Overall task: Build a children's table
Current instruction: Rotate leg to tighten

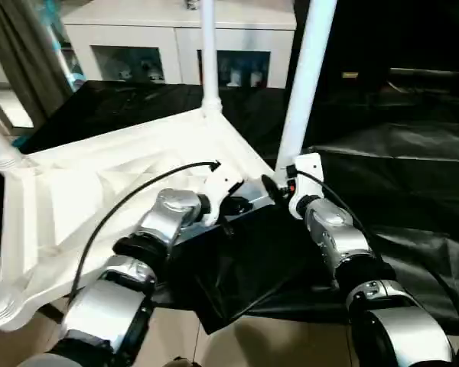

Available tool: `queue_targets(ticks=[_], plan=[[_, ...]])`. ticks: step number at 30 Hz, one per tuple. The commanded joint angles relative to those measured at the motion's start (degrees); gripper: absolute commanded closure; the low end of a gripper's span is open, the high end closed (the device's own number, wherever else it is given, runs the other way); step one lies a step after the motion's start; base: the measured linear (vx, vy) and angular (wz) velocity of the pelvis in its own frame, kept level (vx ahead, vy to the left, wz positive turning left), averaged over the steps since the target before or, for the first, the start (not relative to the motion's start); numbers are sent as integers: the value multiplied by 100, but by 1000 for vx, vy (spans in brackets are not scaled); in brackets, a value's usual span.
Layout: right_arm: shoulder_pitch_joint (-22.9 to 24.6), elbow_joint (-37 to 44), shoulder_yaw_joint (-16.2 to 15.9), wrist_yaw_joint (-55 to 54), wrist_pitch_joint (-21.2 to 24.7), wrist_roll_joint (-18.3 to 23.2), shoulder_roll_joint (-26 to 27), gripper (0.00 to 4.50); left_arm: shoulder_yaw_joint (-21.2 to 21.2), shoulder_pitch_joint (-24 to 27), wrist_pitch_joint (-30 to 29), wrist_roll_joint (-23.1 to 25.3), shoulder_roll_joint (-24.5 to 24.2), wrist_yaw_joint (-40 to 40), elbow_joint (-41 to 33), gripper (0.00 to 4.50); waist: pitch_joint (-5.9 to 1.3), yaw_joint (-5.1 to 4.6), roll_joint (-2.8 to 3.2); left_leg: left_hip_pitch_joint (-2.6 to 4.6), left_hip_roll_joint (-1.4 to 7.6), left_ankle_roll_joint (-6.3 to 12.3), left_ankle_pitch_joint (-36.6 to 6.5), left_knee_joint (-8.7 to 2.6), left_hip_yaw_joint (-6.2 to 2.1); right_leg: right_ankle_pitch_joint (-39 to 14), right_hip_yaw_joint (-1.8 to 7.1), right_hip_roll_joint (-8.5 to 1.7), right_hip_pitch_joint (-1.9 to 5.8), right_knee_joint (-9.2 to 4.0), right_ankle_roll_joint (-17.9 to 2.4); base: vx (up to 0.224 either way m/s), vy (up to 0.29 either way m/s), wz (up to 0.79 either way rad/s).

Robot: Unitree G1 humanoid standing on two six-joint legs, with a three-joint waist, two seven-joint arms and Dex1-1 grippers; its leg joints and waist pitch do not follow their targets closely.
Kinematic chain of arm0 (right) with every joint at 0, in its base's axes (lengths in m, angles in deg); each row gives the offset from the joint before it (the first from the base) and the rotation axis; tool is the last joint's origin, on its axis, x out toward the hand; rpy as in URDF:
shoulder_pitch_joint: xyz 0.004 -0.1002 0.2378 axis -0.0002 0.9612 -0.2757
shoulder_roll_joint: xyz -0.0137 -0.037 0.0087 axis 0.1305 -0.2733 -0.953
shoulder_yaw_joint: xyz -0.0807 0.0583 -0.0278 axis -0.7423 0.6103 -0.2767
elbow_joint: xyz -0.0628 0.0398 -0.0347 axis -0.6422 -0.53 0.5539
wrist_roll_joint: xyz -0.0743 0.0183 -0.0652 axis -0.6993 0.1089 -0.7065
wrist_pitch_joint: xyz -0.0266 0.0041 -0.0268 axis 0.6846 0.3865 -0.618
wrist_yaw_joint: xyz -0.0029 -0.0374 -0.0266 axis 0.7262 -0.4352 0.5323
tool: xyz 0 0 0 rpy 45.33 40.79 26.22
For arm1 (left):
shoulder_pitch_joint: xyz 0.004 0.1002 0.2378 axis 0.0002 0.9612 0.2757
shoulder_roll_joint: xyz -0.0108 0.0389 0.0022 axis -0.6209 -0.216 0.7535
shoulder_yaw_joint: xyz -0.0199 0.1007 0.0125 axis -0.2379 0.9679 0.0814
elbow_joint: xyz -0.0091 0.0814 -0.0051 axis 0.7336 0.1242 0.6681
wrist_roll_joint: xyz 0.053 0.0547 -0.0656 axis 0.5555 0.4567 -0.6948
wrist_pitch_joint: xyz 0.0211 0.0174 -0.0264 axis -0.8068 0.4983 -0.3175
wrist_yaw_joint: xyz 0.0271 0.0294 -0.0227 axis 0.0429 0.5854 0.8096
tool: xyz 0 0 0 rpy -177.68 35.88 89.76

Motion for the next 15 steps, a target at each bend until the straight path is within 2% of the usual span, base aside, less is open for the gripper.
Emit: queue_targets(ticks=[1, 2, 4, 6, 8, 12, 13, 15], plan=[[145, 172, -550, 1020, -81, -54, 119, 101, 163, 112, 180, -189, 94, 591, -289, 450, -372, 2, -111, 83, 350, 256, -1542, -425, -196, -1682, 249, -428, 239, -445, -1148, 0, 0, 0], [206, 277, -619, 1271, -114, -47, 16, 101, 194, 143, 203, -183, 26, 714, -318, 450, -386, 13, -107, 96, 352, 318, -1419, -410, -190, -1563, 239, -411, 245, -432, -1168, 0, 0, 0], [303, 448, -712, 1667, -137, -15, -150, 101, 236, 189, 230, -179, -83, 908, -360, 450, -398, 8, -102, 76, 362, 393, -1264, -393, -185, -1291, 243, -412, 256, -392, -1249, 0, 0, 0], [468, 757, -841, 2378, -143, 44, -465, 101, 293, 268, 254, -186, -287, 1244, -443, 450, -425, 26, -104, 86, 357, 548, -1016, -351, -165, -810, 226, -386, 260, -331, -1416, 0, 0, 0], [537, 922, -851, 2774, -101, 113, -633, 101, 317, 317, 259, -199, -413, 1479, -509, 450, -432, 39, -94, 79, 365, 678, -882, -329, -153, -546, 227, -387, 255, -297, -1548, 0, 0, 0], [581, 1102, -845, 3321, -77, 252, -902, 101, 378, 446, 148, -177, -683, 1949, -712, 450, -416, 71, -78, 95, 381, 670, -981, -338, -153, -709, 224, -387, 244, -314, -1578, 0, 0, 0], [576, 1134, -819, 3472, -85, 307, -965, 101, 413, 485, 128, -132, -792, 2097, -750, 450, -409, 81, -75, 109, 392, 615, -1092, -349, -154, -871, 229, -388, 230, -334, -1561, 0, 0, 0], [570, 1197, -800, 3609, -51, 372, -1015, 134, 417, 518, 119, -127, -876, 2200, -792, 450, -394, 84, -70, 119, 400, 474, -1248, -380, -164, -1110, 234, -385, 224, -347, -1521, 0, 0, 0]])
